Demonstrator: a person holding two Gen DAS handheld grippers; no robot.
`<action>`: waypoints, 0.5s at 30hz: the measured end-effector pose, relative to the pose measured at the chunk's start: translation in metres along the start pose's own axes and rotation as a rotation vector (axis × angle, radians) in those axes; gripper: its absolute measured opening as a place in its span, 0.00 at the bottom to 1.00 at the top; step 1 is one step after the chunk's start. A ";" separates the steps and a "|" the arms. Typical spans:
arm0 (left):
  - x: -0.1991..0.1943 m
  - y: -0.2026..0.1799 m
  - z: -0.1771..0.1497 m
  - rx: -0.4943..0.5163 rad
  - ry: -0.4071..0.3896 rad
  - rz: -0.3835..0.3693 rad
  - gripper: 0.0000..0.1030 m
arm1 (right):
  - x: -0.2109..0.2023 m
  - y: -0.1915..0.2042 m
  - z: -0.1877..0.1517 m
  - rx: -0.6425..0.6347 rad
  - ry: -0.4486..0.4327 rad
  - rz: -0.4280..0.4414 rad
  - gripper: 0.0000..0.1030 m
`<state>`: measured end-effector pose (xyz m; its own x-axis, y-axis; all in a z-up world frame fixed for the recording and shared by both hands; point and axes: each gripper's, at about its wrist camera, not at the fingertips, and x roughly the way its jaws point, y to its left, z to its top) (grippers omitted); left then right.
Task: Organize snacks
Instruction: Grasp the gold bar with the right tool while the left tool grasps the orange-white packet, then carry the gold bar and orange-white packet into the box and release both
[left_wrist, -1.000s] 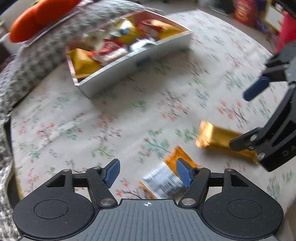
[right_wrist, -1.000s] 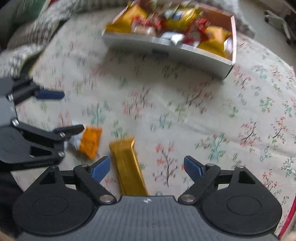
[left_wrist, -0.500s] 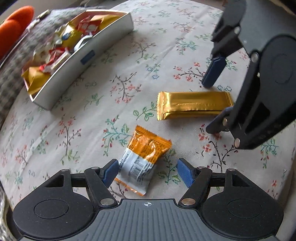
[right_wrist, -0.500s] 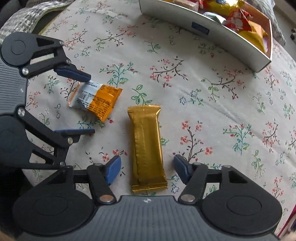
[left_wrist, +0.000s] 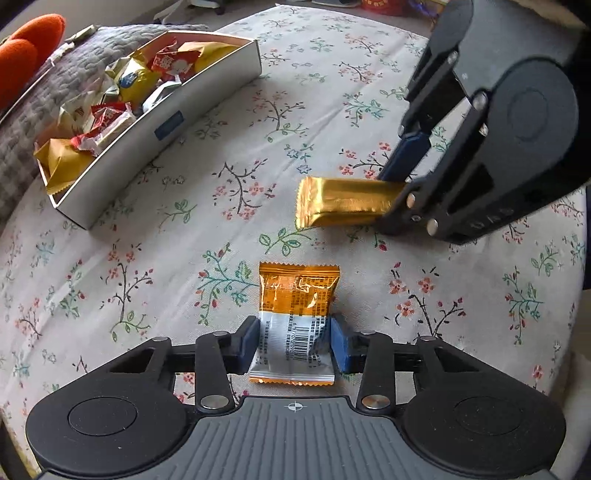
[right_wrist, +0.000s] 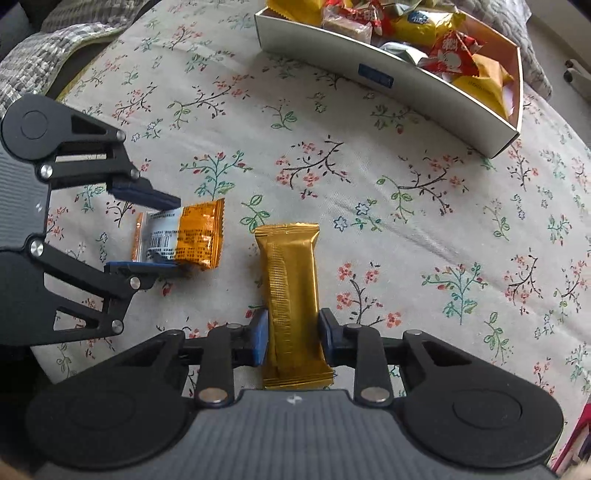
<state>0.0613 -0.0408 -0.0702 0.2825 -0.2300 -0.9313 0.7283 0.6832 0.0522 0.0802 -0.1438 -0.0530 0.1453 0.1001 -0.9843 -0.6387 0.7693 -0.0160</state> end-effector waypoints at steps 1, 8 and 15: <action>0.000 -0.001 0.000 -0.002 0.001 0.003 0.36 | -0.002 -0.002 0.000 0.004 -0.004 -0.002 0.25; 0.001 0.002 0.005 -0.055 0.017 0.032 0.35 | -0.007 -0.011 0.001 0.029 -0.025 -0.018 0.25; 0.003 0.013 0.010 -0.143 0.036 0.114 0.35 | -0.003 -0.016 0.004 0.055 -0.032 -0.047 0.25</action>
<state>0.0781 -0.0394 -0.0684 0.3342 -0.1221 -0.9346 0.5955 0.7959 0.1090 0.0932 -0.1538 -0.0486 0.1985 0.0825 -0.9766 -0.5882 0.8071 -0.0514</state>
